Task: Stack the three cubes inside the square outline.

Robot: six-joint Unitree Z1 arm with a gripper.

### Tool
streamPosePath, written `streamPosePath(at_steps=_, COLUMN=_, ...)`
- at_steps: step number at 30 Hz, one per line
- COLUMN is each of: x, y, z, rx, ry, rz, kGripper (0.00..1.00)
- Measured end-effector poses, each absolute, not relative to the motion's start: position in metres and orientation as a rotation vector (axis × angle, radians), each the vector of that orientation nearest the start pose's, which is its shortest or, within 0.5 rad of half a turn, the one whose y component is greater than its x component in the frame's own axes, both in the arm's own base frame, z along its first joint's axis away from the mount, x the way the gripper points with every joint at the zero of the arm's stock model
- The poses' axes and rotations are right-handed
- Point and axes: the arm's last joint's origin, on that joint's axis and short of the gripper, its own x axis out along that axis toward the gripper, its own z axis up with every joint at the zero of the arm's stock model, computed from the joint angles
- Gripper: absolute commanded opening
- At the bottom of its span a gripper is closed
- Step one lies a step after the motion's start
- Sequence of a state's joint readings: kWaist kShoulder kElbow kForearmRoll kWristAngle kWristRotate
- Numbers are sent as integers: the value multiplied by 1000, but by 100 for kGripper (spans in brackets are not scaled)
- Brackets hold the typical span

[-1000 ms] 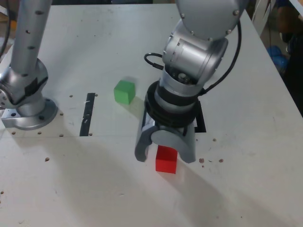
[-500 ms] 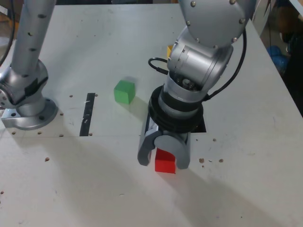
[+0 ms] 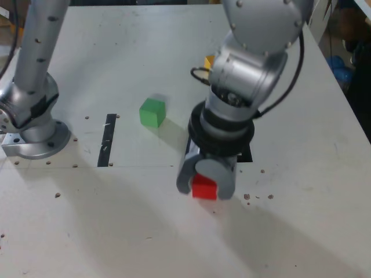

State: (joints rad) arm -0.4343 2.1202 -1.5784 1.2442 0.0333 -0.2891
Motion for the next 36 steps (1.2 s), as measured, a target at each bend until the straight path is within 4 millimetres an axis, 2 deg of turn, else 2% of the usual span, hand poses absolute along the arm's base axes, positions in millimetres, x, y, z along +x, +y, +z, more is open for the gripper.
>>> streamPosePath(at_steps=4, x=329, y=-137, z=236, rx=205, ry=1738, rz=-21, kGripper=33)
streamPosePath(at_steps=8, x=330, y=-119, z=239, rx=198, ry=1742, rz=-19, kGripper=33)
streamPosePath(at_steps=11, x=337, y=-102, z=243, rx=188, ry=1736, rz=-18, kGripper=33)
streamPosePath(at_steps=17, x=363, y=-67, z=249, rx=162, ry=1705, rz=-13, kGripper=33)
streamPosePath(at_steps=23, x=371, y=-39, z=253, rx=124, ry=1741, rz=-10, kGripper=33)
streamPosePath(at_steps=27, x=370, y=-38, z=252, rx=121, ry=1758, rz=-13, kGripper=33)
streamPosePath(at_steps=36, x=380, y=-40, z=227, rx=104, ry=1791, rz=-47, kGripper=33)
